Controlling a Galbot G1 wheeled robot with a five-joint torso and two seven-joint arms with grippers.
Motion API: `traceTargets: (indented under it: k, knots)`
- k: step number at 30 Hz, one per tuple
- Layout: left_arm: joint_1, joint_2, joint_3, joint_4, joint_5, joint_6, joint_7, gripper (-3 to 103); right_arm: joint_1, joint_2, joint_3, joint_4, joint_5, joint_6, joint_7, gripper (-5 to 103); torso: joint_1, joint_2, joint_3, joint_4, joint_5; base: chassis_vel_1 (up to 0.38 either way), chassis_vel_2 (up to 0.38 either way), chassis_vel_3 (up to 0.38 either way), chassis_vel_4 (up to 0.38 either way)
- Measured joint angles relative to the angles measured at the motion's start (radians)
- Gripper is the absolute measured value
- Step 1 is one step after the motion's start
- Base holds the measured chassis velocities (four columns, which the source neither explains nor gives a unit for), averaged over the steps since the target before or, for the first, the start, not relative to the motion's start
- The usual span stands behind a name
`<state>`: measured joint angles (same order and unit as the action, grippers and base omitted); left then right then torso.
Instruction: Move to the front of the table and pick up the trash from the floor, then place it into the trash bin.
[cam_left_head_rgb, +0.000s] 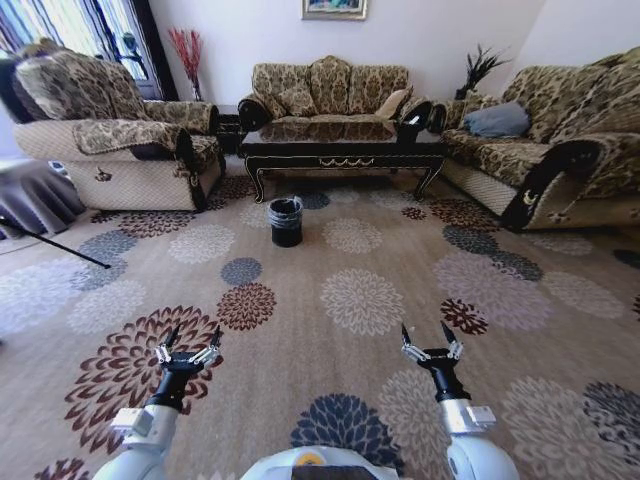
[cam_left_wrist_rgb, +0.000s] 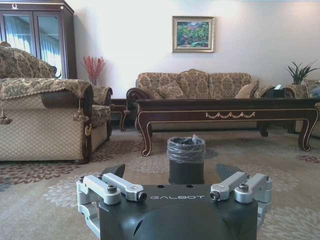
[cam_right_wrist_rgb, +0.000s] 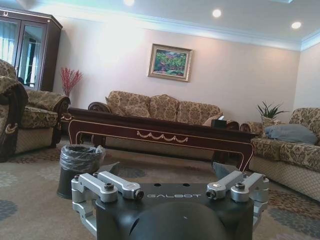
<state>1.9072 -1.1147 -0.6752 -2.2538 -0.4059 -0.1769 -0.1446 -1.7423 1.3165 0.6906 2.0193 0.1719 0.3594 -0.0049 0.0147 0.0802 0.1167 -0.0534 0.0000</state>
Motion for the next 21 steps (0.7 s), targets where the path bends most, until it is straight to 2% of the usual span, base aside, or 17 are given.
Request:
traceTargets:
  k: [21]
  knots:
    - [0.0,0.0,0.0,0.0,0.0,0.0,0.0,100,0.0,0.0,0.0,0.0,0.0,0.0,0.0,100,0.017,0.086,0.069,0.0,0.0,0.0,0.0,0.0,0.0]
